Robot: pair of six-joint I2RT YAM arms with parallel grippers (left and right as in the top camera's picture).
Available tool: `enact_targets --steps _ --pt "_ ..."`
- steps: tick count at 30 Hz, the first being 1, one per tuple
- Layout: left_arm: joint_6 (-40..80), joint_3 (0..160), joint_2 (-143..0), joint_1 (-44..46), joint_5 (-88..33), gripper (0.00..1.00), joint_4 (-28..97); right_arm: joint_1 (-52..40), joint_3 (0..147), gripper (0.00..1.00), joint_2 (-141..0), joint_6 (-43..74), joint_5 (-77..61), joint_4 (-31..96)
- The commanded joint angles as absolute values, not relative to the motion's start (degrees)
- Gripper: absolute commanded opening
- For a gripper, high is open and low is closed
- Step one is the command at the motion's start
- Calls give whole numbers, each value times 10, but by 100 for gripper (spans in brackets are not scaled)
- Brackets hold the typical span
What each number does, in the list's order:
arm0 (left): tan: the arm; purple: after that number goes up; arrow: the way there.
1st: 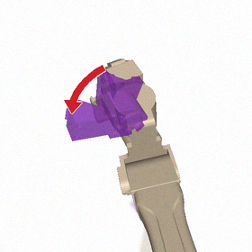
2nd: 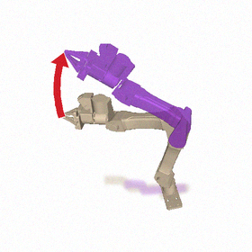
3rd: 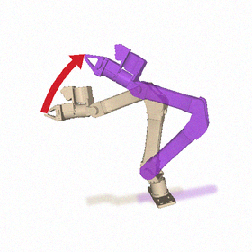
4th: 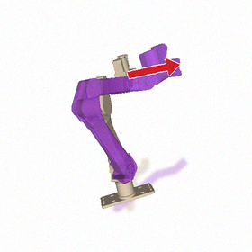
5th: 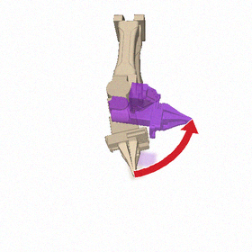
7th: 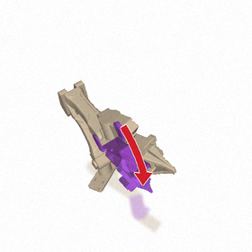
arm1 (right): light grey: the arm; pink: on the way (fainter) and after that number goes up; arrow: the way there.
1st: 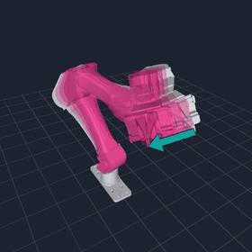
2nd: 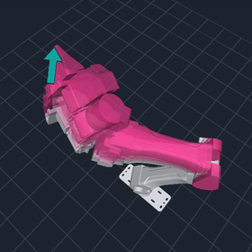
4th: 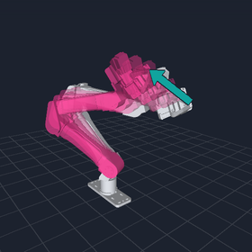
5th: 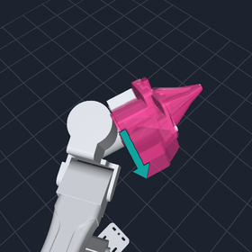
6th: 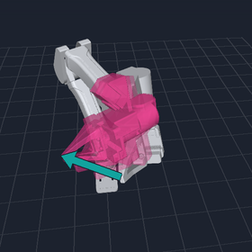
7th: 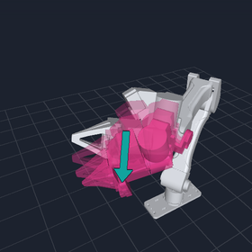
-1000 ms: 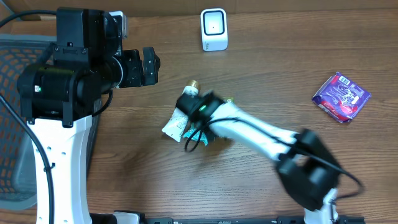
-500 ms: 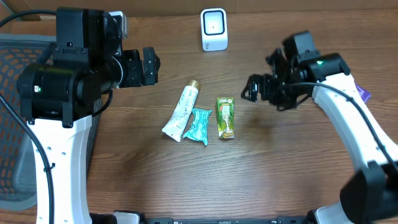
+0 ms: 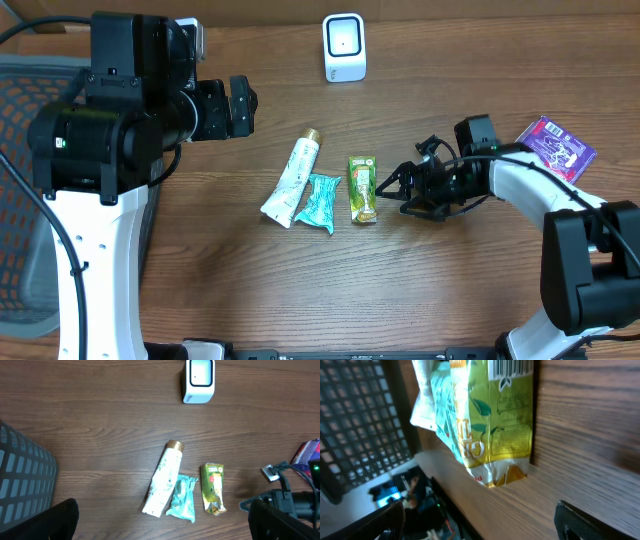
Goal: Scan the item barcode
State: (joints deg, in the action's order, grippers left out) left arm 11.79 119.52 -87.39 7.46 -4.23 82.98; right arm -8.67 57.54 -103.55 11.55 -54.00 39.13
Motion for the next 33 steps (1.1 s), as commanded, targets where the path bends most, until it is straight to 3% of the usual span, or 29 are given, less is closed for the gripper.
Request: enact_targets --steps 1,9,28,30,33 --pt "107 1200 -877 73 -40 100 829 -90 536 95 -1040 189 -575 326" --pt "107 1200 -877 73 -40 100 829 -124 482 95 -1040 296 -566 180" --pt "107 1200 -877 73 -40 100 829 -189 480 97 -1040 456 -428 146" --pt "107 1200 -877 73 -40 99 829 -192 480 96 -1040 466 -417 146" --pt "107 1200 -877 73 -40 100 829 -192 480 87 -1040 481 -397 148"
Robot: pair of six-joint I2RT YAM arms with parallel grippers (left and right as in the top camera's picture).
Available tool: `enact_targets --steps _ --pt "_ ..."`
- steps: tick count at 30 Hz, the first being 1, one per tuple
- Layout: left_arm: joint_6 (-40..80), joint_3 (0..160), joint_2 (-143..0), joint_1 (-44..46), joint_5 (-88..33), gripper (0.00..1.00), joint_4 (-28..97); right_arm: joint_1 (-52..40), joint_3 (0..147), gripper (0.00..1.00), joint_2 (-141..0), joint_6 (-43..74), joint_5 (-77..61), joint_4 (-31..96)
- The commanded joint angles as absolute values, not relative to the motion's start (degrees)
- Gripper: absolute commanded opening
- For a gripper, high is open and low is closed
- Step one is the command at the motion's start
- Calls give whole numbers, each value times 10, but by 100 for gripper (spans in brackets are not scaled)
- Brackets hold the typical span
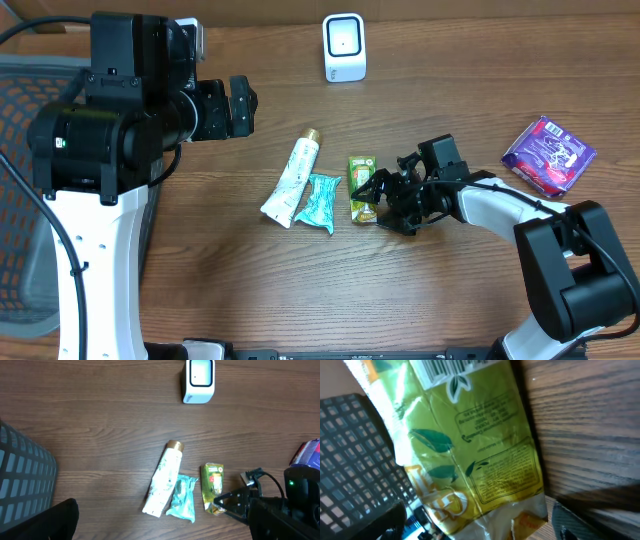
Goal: Scan the item barcode
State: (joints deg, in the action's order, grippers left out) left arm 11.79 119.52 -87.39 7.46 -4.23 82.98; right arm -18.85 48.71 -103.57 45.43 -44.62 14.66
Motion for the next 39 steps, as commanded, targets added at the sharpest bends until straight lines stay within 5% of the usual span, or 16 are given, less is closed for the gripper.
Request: enact_targets --steps 1,7,17,29,35,39 --pt "107 1200 -877 73 -40 100 829 -192 480 81 -1040 485 -391 149" --pt "107 1200 -877 73 -40 100 829 -192 480 73 -1040 491 -377 148" --pt "107 1200 -877 73 -40 99 829 -192 480 76 -1040 495 -351 98" --pt "107 1200 -877 75 -40 99 829 -196 480 19 -1040 495 -354 97" --pt "107 1200 -877 75 -40 100 829 -196 490 4 -1039 482 -377 95" --pt "107 1200 -877 75 -40 100 829 -196 520 4 -1024 424 -380 127"
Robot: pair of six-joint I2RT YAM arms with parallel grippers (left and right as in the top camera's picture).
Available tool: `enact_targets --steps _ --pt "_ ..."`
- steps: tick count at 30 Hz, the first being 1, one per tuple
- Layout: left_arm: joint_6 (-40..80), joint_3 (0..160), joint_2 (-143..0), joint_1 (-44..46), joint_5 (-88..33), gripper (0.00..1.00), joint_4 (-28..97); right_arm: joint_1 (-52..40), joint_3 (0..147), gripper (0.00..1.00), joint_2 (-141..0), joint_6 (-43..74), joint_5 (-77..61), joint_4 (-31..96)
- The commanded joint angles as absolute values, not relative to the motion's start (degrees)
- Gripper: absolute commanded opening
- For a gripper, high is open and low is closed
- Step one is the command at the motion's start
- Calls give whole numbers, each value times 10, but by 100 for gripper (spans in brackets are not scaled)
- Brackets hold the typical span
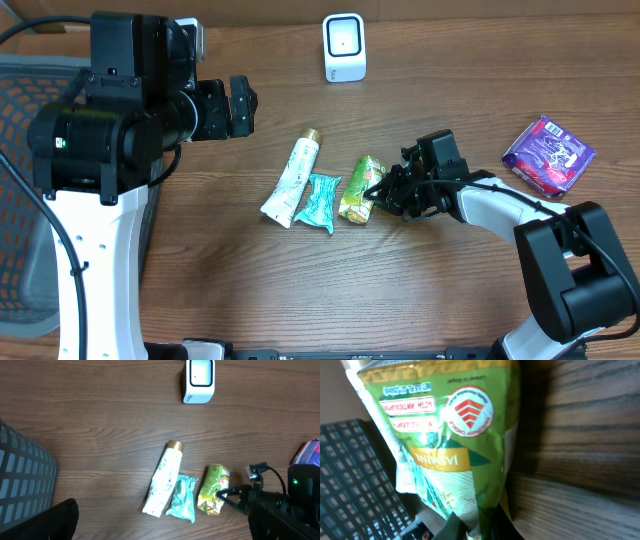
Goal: Scan the item barcode
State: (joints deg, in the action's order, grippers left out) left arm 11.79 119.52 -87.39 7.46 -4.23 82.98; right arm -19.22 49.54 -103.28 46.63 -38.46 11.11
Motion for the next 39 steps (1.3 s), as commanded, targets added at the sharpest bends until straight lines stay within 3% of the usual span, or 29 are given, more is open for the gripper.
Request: enact_targets --steps 1,7,11,16,22,28,31,35,39 --pt "107 1200 -877 75 -40 100 829 -196 529 4 -1018 412 -369 146" --pt "107 1200 -877 75 -40 100 829 -207 644 4 -969 307 -170 393" --pt "107 1200 -877 75 -40 100 829 -253 749 4 -969 299 109 592" --pt "107 1200 -877 75 -40 100 829 -322 761 4 -989 293 283 638" --pt "107 1200 -877 75 -40 100 829 -369 761 4 -1081 250 330 632" --pt "107 1200 -877 75 -40 100 829 -390 762 4 -1124 250 292 609" --pt "107 1200 -877 75 -41 100 829 -405 762 18 -1124 250 253 588" --pt "107 1200 -877 75 -40 100 829 -428 762 27 -1124 234 243 581" --pt "107 1200 -877 75 -40 100 829 -449 762 42 -1124 218 241 577"
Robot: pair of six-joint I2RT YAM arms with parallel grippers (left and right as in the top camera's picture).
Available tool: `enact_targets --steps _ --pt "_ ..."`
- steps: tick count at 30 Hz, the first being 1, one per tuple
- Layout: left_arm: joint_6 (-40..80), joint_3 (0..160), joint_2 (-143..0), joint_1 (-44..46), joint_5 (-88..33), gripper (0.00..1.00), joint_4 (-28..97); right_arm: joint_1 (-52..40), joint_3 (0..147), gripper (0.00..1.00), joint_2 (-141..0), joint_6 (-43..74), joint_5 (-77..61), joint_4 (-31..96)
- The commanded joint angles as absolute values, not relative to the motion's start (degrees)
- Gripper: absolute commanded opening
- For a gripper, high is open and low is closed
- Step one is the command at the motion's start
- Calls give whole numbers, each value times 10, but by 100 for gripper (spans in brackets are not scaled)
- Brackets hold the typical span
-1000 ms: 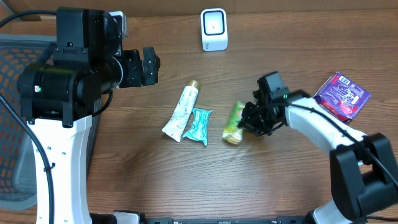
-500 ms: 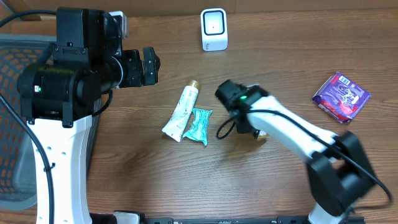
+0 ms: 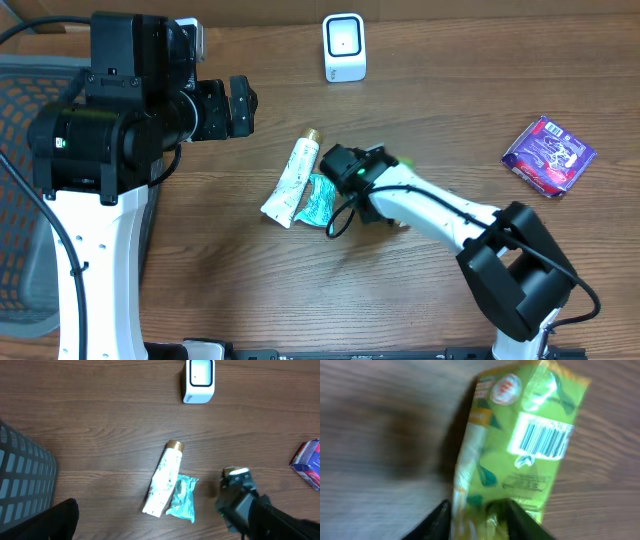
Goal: Scan the item barcode
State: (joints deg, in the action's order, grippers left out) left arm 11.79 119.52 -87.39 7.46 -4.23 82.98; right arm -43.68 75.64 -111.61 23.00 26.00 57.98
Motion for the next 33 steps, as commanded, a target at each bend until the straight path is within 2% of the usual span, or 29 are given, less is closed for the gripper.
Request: enact_targets --steps 1,2,4,8,10,15,22,28,33 --pt "107 1200 -877 75 -40 100 829 -451 762 49 -1124 218 238 574" --pt "107 1200 -877 75 -40 100 829 -453 762 58 -1124 218 232 571" --pt "107 1200 -877 75 -40 100 829 -453 770 86 -1123 234 222 575" --pt "107 1200 -877 75 -40 100 829 -445 815 91 -1100 274 216 599" --pt "107 1200 -877 75 -40 100 829 -435 848 100 -1078 272 197 608" --pt "107 1200 -877 75 -40 100 829 -387 920 100 -1034 201 131 649" --pt "107 1200 -877 75 -40 100 829 -279 897 100 -1027 160 50 692" --pt "107 1200 -877 75 -40 99 829 -218 791 100 -1028 80 -84 617" --pt "107 1200 -877 75 -40 100 829 -203 709 100 -1028 53 -159 543"
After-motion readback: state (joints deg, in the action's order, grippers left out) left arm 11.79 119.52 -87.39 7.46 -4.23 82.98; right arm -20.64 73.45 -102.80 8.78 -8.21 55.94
